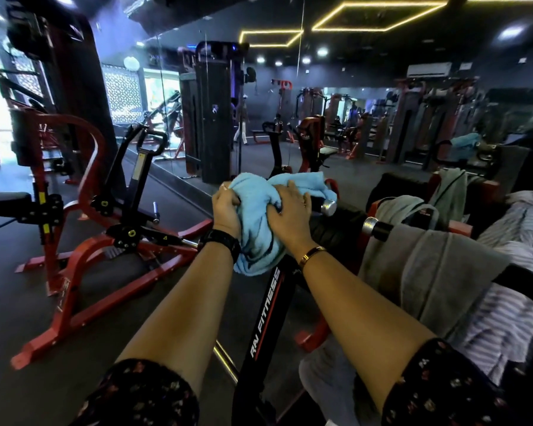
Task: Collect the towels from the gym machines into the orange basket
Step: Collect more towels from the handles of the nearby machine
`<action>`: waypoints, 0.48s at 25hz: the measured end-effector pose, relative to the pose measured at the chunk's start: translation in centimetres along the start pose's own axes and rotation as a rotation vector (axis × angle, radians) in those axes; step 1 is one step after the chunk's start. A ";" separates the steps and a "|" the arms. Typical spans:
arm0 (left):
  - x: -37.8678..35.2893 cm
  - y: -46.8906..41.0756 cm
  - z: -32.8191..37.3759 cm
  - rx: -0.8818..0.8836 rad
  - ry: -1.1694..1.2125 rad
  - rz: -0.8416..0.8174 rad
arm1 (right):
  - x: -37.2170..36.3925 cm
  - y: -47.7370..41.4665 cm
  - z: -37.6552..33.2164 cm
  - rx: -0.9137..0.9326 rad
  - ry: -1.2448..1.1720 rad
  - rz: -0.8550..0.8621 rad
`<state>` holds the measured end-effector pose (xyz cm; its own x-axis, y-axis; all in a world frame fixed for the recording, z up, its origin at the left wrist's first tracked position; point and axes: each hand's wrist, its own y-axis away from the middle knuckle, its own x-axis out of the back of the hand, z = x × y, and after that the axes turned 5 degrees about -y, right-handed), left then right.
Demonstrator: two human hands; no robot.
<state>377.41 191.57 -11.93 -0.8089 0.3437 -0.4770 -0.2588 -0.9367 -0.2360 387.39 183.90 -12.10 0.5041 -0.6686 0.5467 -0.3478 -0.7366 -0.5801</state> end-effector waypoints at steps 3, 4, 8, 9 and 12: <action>-0.8 1.0 1.7 0.080 0.042 -0.075 | 0.3 0.8 -1.7 -0.057 -0.437 0.108; -1.5 2.4 2.8 0.095 0.029 -0.118 | 0.7 1.1 -2.2 -0.101 -0.518 0.102; -2.7 3.7 2.8 0.074 -0.088 -0.241 | 2.3 2.8 -2.9 -0.143 -0.620 0.084; -2.8 3.9 2.6 0.039 -0.139 -0.237 | 2.6 3.4 -2.7 -0.154 -0.641 0.084; -3.1 5.7 1.9 0.005 -0.287 -0.314 | 3.9 5.3 -1.8 -0.225 -0.740 0.121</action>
<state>377.47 185.05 -10.17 -0.8044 0.5803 -0.1272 -0.5182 -0.7901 -0.3274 386.02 177.22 -11.96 0.8207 -0.5619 -0.1034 -0.5462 -0.7185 -0.4306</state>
